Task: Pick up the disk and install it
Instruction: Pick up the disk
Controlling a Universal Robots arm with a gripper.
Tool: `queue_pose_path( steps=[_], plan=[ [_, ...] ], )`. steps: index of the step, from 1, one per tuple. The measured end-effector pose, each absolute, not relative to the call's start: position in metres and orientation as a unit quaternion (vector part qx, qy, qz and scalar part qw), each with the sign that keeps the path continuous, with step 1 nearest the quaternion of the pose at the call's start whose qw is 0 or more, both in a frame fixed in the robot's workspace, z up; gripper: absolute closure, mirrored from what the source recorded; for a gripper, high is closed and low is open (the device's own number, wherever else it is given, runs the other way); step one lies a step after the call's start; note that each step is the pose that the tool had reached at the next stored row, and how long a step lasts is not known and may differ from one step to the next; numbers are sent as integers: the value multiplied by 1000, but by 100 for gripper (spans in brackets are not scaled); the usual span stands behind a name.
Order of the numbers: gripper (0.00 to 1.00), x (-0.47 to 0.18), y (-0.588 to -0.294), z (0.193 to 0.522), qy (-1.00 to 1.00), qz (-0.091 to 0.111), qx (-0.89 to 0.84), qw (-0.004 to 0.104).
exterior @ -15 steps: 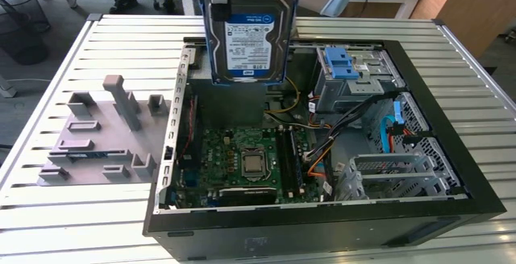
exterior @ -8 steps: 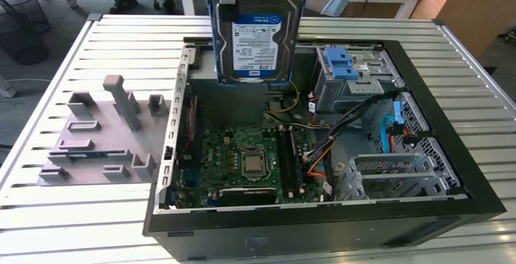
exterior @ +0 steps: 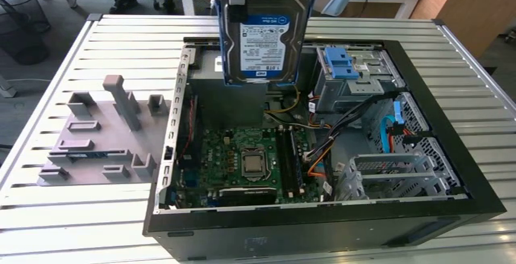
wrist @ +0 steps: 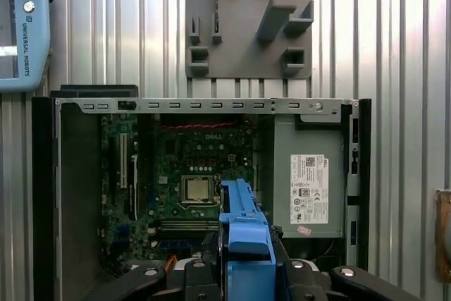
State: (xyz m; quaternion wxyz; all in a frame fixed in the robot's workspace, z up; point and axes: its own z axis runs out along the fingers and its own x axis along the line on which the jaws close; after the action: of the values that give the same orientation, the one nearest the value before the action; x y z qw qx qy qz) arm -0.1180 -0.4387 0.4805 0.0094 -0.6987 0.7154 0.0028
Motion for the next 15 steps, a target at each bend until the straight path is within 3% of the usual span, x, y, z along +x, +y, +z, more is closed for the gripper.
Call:
queue_pose_path(
  steps=[15],
  plan=[
    [64, -106, -447, 480, 718, 3, -696, 9]
  ],
)
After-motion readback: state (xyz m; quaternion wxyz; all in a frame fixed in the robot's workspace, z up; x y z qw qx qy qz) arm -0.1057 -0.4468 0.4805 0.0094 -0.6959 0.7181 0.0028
